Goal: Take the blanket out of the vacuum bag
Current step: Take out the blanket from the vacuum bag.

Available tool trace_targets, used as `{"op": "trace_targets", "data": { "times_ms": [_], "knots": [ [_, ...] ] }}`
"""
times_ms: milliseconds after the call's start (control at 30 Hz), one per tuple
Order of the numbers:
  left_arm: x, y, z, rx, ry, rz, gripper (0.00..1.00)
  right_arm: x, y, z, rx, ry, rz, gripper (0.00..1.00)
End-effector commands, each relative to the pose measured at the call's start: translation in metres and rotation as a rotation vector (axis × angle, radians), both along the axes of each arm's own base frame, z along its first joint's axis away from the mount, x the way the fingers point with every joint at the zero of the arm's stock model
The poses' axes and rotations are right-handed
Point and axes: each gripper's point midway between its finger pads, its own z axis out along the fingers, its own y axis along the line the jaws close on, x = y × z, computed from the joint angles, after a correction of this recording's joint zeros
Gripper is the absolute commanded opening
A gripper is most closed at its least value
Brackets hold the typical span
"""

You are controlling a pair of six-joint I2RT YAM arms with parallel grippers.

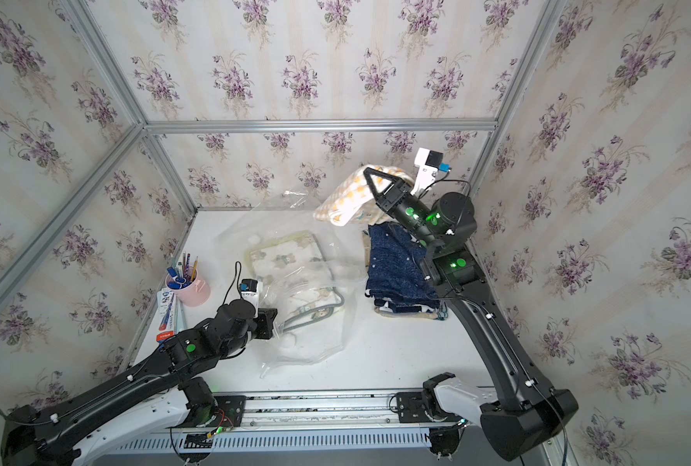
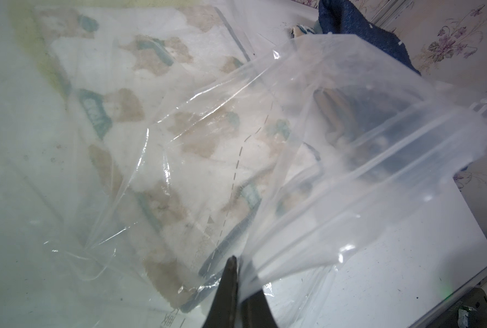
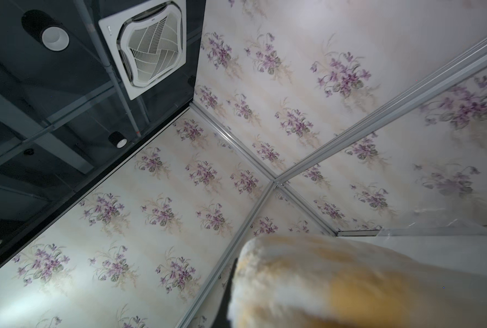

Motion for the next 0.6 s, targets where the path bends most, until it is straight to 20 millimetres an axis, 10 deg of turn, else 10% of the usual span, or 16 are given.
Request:
{"op": "trace_targets", "data": {
  "times_ms": [0, 267, 567],
  "knots": [
    [0.002, -0.001, 0.002, -0.010, -0.013, 0.005, 0.08, -0.003, -0.020, -0.007, 0.016, 0.011, -0.001, 0.00],
    [0.003, -0.002, 0.002, 0.000, -0.019, -0.003, 0.09, 0.007, -0.075, -0.062, 0.010, 0.136, -0.120, 0.00],
    [0.006, -0.005, -0.004, 0.019, -0.013, -0.011, 0.09, 0.058, -0.092, -0.105, -0.039, 0.255, -0.241, 0.00]
  ]
}}
